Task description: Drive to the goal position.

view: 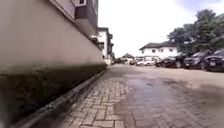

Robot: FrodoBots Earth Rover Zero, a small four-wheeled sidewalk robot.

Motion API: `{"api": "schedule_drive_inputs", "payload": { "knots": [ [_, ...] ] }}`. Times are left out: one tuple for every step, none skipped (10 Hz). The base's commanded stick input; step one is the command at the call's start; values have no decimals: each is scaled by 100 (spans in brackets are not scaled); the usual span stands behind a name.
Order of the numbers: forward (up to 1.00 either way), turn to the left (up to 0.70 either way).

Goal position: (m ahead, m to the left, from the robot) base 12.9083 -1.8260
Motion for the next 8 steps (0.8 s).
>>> {"api": "schedule_drive_inputs", "payload": {
  "knots": [
    [69,3],
    [69,3],
    [69,3],
    [69,3],
    [69,3],
    [69,3],
    [69,3],
    [69,3]
  ]
}}
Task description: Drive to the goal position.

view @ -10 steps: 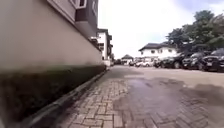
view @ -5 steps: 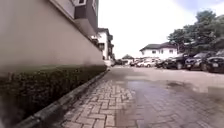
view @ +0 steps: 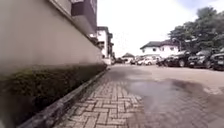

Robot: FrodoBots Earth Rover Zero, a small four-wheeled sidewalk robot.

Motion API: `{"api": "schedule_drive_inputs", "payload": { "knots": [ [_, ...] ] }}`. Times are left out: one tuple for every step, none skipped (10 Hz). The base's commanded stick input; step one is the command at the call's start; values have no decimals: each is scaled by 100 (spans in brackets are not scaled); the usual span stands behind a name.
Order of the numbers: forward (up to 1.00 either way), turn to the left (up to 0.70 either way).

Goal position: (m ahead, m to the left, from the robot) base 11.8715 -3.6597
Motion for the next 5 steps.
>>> {"api": "schedule_drive_inputs", "payload": {
  "knots": [
    [69,3],
    [69,3],
    [69,3],
    [69,-13],
    [69,-27]
  ]
}}
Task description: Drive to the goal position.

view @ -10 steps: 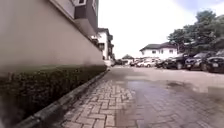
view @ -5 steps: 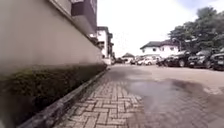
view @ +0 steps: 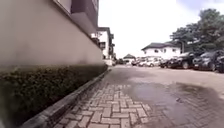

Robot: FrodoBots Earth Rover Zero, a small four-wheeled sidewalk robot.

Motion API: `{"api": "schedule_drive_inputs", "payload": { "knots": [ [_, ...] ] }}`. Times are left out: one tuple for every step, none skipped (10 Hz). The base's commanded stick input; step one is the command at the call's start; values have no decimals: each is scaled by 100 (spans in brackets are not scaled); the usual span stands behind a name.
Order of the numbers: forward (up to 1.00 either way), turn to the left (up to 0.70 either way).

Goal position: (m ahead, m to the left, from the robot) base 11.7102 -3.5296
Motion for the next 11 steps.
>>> {"api": "schedule_drive_inputs", "payload": {
  "knots": [
    [69,-2],
    [69,3],
    [69,3],
    [69,3],
    [69,3],
    [69,3],
    [69,3],
    [69,3],
    [69,3],
    [69,3],
    [69,3]
  ]
}}
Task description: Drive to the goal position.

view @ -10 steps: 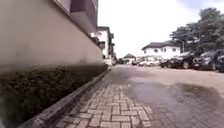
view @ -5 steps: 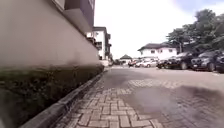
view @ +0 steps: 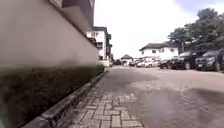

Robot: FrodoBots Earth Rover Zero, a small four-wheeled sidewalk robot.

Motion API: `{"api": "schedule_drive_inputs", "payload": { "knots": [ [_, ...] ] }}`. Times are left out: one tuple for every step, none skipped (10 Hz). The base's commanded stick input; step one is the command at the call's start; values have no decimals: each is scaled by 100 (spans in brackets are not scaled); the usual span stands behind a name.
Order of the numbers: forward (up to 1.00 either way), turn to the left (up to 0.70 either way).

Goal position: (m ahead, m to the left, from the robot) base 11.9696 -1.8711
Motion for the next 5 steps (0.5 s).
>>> {"api": "schedule_drive_inputs", "payload": {
  "knots": [
    [69,3],
    [69,3],
    [69,3],
    [69,3],
    [69,3]
  ]
}}
